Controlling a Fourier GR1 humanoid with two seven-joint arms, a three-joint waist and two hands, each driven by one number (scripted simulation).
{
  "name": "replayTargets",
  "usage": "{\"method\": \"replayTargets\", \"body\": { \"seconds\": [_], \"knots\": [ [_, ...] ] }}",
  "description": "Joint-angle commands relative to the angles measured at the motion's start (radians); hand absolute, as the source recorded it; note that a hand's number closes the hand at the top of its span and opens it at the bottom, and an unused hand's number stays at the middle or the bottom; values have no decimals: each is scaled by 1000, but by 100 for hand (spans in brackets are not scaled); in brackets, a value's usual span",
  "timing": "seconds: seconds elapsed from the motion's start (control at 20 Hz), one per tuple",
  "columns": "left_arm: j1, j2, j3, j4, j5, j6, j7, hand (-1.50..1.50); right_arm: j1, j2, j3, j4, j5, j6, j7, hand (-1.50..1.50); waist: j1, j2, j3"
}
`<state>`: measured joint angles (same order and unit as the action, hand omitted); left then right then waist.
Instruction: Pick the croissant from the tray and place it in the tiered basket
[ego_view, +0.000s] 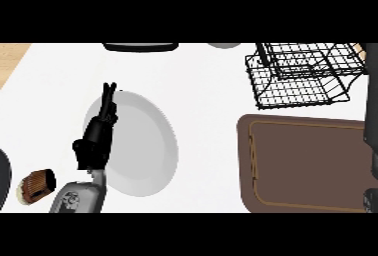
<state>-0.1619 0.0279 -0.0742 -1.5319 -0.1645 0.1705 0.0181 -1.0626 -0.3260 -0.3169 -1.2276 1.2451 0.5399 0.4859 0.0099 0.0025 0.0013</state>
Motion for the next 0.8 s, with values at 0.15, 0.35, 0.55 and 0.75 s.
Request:
{"method": "replayTargets", "body": {
  "seconds": [0.15, 0.35, 0.55, 0.75],
  "knots": [
    [8, 27, 11, -51, 15, -28, 44, 0, -8, 8, -177, 106, -130, -101, 31, -150, 4, -2, -1],
    [-12, -14, 2, -10, 0, 8, 30, 0, 6, 41, -223, 126, -205, -193, 2, -150, -1, -1, -1],
    [-1, 8, 27, 1, 24, -16, 11, 0, -56, 6, -307, 85, -269, -269, 28, -150, -2, -1, -1],
    [5, -5, 6, 21, -13, 11, -11, 0, -29, -53, -371, 63, -281, -341, 82, -150, -9, -1, -1]
  ]
}}
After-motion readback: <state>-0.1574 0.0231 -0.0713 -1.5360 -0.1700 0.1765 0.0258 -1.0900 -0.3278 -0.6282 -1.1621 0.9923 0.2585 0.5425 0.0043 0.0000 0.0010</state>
